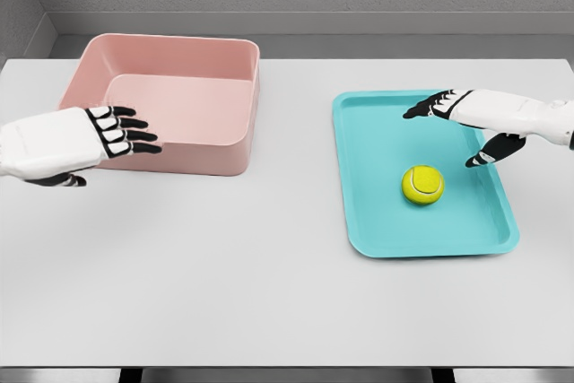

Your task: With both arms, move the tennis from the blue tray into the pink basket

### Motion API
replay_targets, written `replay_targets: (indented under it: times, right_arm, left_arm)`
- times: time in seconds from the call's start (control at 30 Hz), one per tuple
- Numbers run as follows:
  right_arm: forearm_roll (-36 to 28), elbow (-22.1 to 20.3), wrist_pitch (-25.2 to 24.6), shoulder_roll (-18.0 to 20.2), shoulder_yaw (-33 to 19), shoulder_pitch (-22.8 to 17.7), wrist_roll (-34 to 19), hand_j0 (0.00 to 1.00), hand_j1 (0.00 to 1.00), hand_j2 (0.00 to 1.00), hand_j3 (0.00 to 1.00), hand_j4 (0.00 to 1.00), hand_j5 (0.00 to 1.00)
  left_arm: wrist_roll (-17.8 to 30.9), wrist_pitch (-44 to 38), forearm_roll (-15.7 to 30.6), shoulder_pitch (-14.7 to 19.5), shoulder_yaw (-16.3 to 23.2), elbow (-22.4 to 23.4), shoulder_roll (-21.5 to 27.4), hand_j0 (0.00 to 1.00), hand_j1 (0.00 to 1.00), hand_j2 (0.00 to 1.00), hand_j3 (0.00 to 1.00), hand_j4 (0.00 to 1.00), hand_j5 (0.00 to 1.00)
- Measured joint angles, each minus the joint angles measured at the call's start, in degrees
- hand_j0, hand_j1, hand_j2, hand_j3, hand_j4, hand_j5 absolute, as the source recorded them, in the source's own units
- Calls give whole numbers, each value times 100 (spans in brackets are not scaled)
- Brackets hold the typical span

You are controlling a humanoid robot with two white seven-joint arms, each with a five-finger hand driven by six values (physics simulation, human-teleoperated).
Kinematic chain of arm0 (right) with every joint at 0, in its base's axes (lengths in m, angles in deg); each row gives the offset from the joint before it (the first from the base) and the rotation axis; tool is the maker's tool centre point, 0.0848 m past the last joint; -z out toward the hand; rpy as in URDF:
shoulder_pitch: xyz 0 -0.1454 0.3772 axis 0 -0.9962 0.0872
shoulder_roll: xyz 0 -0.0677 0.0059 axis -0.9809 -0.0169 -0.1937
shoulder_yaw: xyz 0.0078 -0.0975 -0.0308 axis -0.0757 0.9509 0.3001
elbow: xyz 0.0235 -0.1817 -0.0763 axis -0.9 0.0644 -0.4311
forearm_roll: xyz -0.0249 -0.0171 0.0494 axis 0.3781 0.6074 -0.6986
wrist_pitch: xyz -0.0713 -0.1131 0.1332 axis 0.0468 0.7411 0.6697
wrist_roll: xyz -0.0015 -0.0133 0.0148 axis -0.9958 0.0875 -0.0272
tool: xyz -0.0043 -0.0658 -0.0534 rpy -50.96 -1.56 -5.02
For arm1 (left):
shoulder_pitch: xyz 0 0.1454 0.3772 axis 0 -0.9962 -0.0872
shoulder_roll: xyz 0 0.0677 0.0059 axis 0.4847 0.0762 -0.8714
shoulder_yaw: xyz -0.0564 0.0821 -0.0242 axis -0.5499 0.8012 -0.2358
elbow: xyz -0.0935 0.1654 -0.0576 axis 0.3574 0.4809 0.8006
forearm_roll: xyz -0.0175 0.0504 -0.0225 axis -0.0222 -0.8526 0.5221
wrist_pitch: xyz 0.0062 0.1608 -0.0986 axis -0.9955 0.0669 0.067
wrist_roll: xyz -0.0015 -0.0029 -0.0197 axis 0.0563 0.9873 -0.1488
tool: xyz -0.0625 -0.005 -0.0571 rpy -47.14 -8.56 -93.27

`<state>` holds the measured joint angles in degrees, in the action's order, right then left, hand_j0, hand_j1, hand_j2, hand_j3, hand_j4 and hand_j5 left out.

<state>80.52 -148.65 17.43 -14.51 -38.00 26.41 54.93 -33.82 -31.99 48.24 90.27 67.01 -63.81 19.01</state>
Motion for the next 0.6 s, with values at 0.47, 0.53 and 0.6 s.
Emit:
replay_targets:
  times: [0.47, 0.53, 0.6]
  right_arm:
    - [30, -28, -1, 51, 97, -44, -31, 100, 100, 100, 100, 100, 100]
    - [32, -25, -1, 60, 208, -44, -28, 100, 100, 100, 100, 100, 100]
    - [35, -22, 0, 60, 284, -44, -28, 100, 100, 100, 100, 100, 100]
  left_arm:
    - [-679, -2, 388, -343, 540, 0, -201, 100, 100, 100, 100, 100, 100]
    - [-694, -2, 392, -307, 569, 0, -186, 100, 100, 100, 100, 100, 100]
    - [-723, -3, 421, -71, 583, 1, -96, 100, 100, 100, 100, 100, 100]
